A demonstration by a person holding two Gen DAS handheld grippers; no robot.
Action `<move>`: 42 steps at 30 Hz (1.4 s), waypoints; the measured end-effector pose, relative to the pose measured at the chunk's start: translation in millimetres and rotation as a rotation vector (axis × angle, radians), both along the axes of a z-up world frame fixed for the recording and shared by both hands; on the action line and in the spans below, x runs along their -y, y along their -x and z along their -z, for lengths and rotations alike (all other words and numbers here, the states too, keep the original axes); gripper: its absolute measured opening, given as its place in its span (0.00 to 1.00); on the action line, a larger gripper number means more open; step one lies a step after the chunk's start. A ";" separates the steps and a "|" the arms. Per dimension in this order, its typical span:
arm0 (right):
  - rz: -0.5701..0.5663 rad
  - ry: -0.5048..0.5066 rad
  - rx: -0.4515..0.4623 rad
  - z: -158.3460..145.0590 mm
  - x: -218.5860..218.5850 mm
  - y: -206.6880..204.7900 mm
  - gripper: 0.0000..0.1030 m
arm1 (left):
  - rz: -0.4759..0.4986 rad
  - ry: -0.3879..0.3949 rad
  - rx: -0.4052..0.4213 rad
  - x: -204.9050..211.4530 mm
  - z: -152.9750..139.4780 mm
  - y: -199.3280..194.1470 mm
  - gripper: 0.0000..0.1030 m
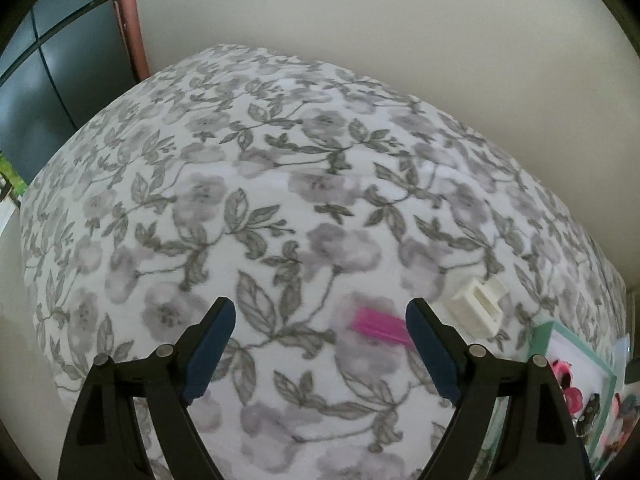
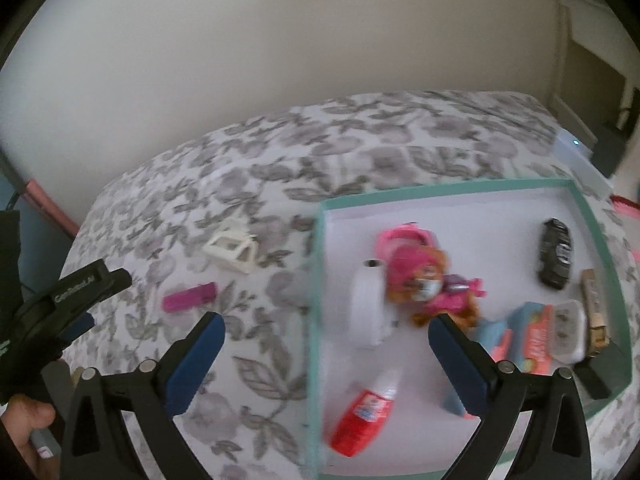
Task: Organize rigid objects
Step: 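Lower the left tool onto the pink lighter and close it, then grasp the white hair clip with the right tool while the left tool holds the lighter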
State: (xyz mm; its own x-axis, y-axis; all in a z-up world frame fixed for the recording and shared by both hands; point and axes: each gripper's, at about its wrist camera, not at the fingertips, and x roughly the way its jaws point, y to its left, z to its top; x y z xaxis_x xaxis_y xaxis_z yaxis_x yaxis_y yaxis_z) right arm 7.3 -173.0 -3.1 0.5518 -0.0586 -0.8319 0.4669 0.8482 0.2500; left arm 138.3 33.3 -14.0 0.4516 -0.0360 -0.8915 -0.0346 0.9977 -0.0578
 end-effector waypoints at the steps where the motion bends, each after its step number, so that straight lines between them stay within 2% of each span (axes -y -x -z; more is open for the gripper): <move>1: -0.007 0.002 -0.002 0.5 -2.5 -2.6 1.00 | 0.000 0.003 -0.005 -0.9 2.4 -1.9 0.85; 8: -0.042 0.009 -0.024 6.4 -13.7 -25.9 1.00 | 0.091 0.015 -0.052 17.3 22.3 -14.1 0.85; 14: -0.003 0.009 -0.009 2.5 0.3 -42.2 1.00 | 0.170 0.032 -0.092 36.4 40.6 -21.9 0.85; 22: 0.015 0.001 -0.045 14.7 9.9 -55.3 1.00 | 0.273 0.055 -0.155 62.5 58.6 -21.5 0.85; 26: 0.016 0.007 -0.060 18.4 11.0 -53.4 1.00 | 0.305 0.034 -0.170 71.8 64.7 -17.8 0.85; 37: 0.013 0.018 -0.066 18.9 10.5 -52.0 1.00 | 0.321 -0.030 -0.165 81.6 74.0 -22.1 0.85; 42: 0.009 0.030 -0.071 19.0 9.1 -52.7 1.00 | 0.313 -0.003 -0.175 82.9 74.0 -26.6 0.85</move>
